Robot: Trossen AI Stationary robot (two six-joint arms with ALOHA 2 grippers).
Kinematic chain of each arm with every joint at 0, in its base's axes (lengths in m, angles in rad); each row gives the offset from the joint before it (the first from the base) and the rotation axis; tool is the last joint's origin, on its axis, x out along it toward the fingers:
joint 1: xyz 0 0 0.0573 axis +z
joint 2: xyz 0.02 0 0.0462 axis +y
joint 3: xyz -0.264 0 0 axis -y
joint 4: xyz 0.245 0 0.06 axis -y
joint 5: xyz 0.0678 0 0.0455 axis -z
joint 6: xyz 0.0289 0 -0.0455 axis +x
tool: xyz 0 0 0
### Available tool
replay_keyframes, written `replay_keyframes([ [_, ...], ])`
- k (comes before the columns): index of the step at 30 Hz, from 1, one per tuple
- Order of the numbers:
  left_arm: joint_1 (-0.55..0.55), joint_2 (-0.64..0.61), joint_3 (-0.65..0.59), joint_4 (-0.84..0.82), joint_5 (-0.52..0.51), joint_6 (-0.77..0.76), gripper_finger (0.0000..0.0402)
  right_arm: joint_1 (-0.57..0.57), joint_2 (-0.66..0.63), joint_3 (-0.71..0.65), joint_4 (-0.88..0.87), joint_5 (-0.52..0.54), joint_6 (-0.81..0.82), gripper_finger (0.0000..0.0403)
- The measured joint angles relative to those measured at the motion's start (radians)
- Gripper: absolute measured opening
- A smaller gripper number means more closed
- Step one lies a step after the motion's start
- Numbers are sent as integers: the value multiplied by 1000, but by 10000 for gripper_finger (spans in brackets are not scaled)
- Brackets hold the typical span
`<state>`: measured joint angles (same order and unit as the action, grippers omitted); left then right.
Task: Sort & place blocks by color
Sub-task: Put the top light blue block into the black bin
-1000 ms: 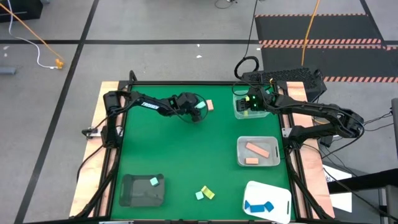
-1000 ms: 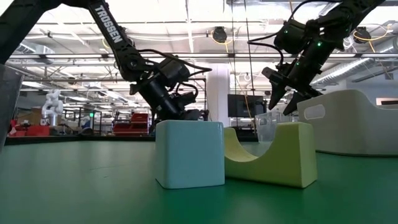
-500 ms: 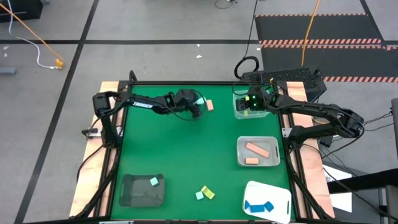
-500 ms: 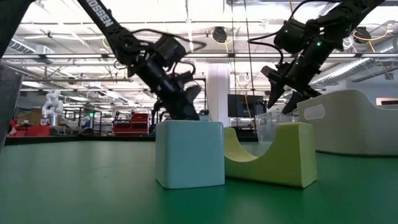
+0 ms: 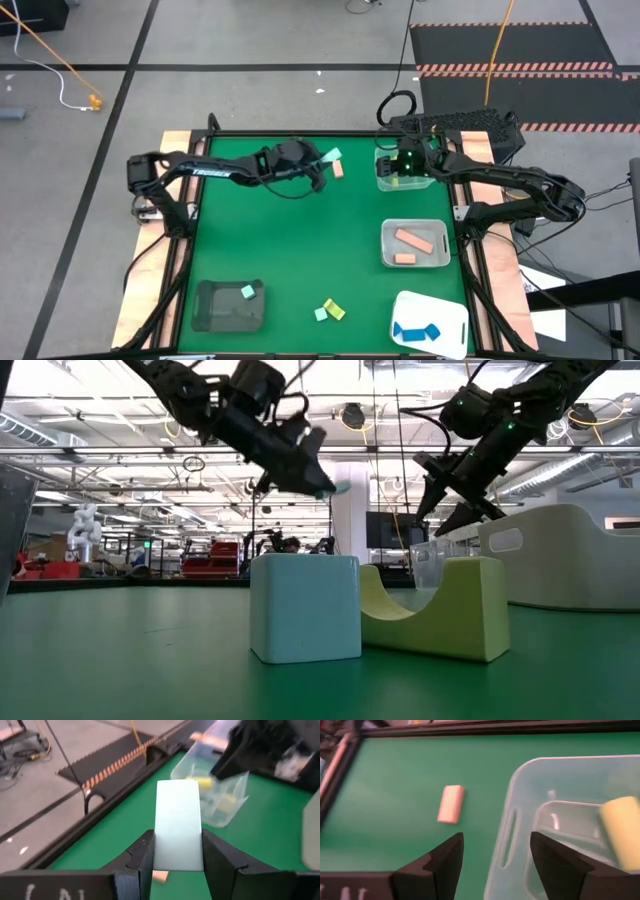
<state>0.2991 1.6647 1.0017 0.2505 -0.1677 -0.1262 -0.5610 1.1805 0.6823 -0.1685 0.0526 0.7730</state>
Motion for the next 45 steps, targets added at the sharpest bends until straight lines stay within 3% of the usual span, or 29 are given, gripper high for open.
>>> replay_keyframes([
  [7, -34, -45, 0, 35, 10, -33, 129, 26, 0, 0, 146, -106, -95, 222],
  [17, -66, -80, 1, 40, 22, -203, 129, 101, 0, 0, 342, -109, -174, 222],
  [31, -205, -156, 1, 31, 28, -272, 129, 198, 0, 0, 359, -109, -158, 222],
  [36, -284, -216, 1, -84, 28, -300, 129, 237, 0, 0, 359, -109, -124, 222],
  [45, -404, -274, 1, -492, -2, -439, 129, 350, 0, 0, 388, -107, -104, 222],
])
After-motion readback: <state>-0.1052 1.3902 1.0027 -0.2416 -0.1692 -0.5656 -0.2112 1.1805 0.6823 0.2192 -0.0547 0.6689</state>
